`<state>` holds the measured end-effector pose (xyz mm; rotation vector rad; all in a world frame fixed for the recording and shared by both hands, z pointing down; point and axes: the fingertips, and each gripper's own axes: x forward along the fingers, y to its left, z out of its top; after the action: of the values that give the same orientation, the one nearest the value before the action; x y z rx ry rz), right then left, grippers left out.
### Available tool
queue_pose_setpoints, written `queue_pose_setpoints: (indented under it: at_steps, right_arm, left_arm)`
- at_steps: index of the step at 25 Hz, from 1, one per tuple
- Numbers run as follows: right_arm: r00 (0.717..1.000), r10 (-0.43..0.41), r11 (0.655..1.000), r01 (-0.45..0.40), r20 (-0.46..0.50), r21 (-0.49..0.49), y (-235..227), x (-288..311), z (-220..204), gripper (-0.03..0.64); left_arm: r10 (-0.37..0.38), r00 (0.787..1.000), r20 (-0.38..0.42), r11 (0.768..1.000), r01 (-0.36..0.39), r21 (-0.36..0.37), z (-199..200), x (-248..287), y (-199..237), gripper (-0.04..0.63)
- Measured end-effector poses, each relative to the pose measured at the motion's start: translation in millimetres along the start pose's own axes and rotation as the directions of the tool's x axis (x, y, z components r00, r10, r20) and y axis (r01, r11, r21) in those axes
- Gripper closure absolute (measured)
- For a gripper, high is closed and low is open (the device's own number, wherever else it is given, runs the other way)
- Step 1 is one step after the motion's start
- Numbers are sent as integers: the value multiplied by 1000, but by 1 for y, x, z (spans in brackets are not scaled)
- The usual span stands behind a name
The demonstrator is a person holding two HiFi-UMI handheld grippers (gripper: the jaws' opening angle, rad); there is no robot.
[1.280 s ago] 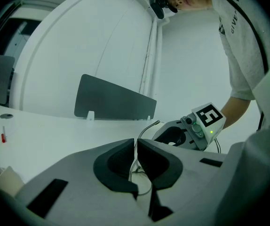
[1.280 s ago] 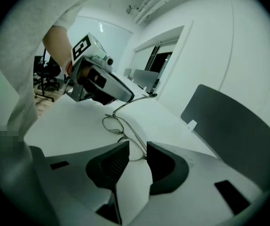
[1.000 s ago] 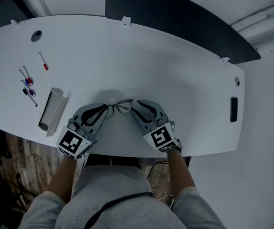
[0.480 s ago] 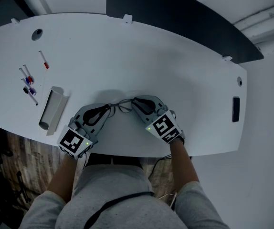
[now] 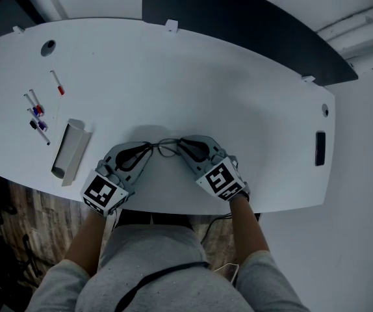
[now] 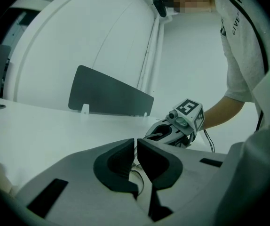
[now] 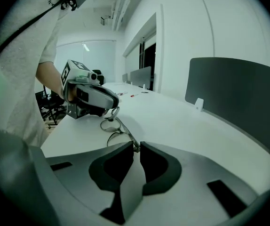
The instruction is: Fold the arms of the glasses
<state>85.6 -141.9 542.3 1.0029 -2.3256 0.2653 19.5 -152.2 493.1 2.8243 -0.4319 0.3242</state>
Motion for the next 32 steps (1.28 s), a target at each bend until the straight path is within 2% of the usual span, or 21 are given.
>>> queue_pose_setpoints:
  at_steps: [10,17,32]
  right_arm:
    - [1000,12,1000,-12,-6,-13,4,-3,-2,566]
    - [1000,19,999,-20,-18,-46,6,-3,1,568]
    - [998,32,996,-36,-47,-83,10,-1,-3,571]
  left_arm:
    - [8,1000,-20,1000,-8,2,-6,7,3,566]
    - [22,995,-96,996,-14,85,-14,13,1,566]
    - [42,991,-127,993,-27,115,-17,15,6,568]
